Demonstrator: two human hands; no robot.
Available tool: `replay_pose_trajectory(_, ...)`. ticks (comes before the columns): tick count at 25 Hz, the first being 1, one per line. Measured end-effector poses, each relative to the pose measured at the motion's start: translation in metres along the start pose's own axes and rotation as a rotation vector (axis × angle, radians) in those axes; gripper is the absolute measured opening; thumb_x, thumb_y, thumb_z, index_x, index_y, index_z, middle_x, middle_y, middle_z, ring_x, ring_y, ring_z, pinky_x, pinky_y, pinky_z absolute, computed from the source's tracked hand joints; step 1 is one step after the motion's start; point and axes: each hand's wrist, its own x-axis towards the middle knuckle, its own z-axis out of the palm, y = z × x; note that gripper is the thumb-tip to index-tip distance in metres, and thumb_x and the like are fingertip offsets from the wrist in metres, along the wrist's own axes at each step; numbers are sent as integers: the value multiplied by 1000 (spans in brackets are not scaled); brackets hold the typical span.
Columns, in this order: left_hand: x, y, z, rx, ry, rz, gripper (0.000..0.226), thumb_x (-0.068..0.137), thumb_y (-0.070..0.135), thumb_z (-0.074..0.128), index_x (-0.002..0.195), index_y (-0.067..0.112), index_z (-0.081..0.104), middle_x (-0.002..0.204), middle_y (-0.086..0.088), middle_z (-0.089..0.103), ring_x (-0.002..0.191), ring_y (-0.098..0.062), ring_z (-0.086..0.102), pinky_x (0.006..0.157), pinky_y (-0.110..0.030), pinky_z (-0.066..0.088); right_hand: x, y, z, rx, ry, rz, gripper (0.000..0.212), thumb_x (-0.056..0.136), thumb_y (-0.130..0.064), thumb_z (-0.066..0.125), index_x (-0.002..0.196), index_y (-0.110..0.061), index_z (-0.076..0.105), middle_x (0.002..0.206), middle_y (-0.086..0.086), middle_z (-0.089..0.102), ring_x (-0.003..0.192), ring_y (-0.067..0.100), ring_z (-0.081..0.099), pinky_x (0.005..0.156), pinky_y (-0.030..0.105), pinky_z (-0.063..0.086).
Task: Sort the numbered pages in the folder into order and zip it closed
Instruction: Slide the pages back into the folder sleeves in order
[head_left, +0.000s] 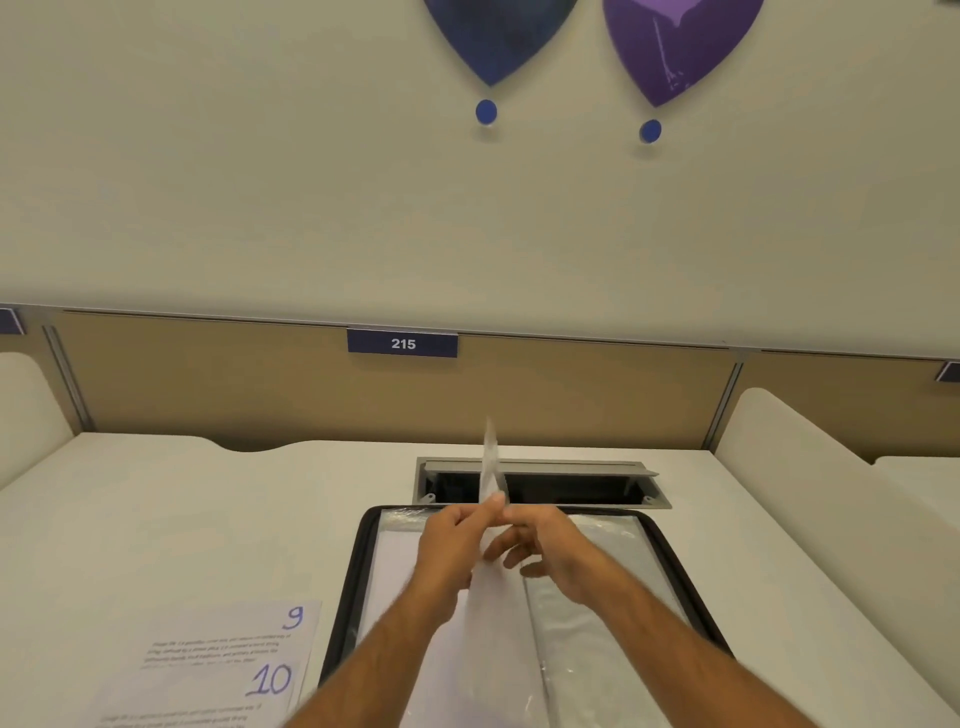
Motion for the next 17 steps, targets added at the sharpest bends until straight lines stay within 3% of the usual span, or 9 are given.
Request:
replay_pose_trajectory(4, 15, -14, -37, 86, 125, -20, 2, 92, 16, 67, 92, 16, 69, 97, -9, 71, 87, -24, 68, 64, -33, 59, 10, 28, 23, 1, 43, -49, 28, 100, -40, 50, 109, -23, 70, 90, 7, 74, 92, 20, 66, 89, 36, 51)
replay_pose_trajectory(7, 26, -25, -69, 185, 164, -39, 9, 84, 6, 66, 83, 10, 74, 87, -9, 73, 84, -29, 70, 74, -46, 62, 21, 68, 34, -351, 188, -104, 30, 99, -46, 52, 116, -24, 65, 116, -9, 63, 113, 16, 59, 104, 36, 49)
replay_pose_trajectory(9, 33, -41, -86, 282, 192, -51, 8, 81, 6, 68, 83, 10, 75, 87, -8, 74, 86, -30, 70, 80, -44, 61, 18, 94, 40, -606, 145, -78, 62, 94, -66, 43, 141, -27, 48, 145, -9, 44, 139, 16, 38, 118, 34, 31)
replay_pose_trajectory(11, 38, -61, -98, 450, 232, -56, 21, 82, 9, 70, 102, 10, 73, 104, -7, 72, 98, -28, 67, 87, -37, 55, 19, 119, 46, -727, 89, -83, 108, 70, -94, 16, 155, -28, 28, 164, -4, 20, 151, 19, 15, 123, 35, 14)
replay_pose_trajectory(12, 41, -72, -103, 534, 249, -46, 32, 83, 11, 71, 115, 11, 69, 113, -7, 70, 103, -26, 65, 89, -33, 51, 22, 130, 48, -770, 70, -101, 123, 57, -98, 5, 158, -29, 20, 167, -3, 9, 154, 20, 6, 125, 36, 7)
replay_pose_trajectory(14, 41, -93, -109, 664, 239, -12, 35, 86, 15, 68, 120, 15, 62, 111, -3, 66, 99, -20, 62, 87, -29, 49, 23, 147, 56, -826, 64, -141, 124, 55, -100, 3, 159, -33, 13, 168, -1, -3, 154, 20, -7, 124, 36, -4)
replay_pose_trajectory(15, 39, -101, -110, 720, 233, 6, 30, 88, 15, 65, 117, 18, 59, 104, 1, 63, 94, -17, 59, 84, -28, 50, 23, 155, 59, -869, 112, -194, 117, 64, -101, 10, 158, -33, 17, 168, 2, 2, 154, 21, -7, 124, 36, -5)
replay_pose_trajectory(17, 33, -114, -109, 891, 246, 51, 32, 88, 17, 57, 120, 21, 53, 105, 6, 58, 95, -15, 57, 80, -28, 48, 27, 169, 63, -1014, 159, -203, 98, 76, -96, 26, 147, -31, 48, 157, 9, 40, 152, 25, 9, 118, 36, 6)
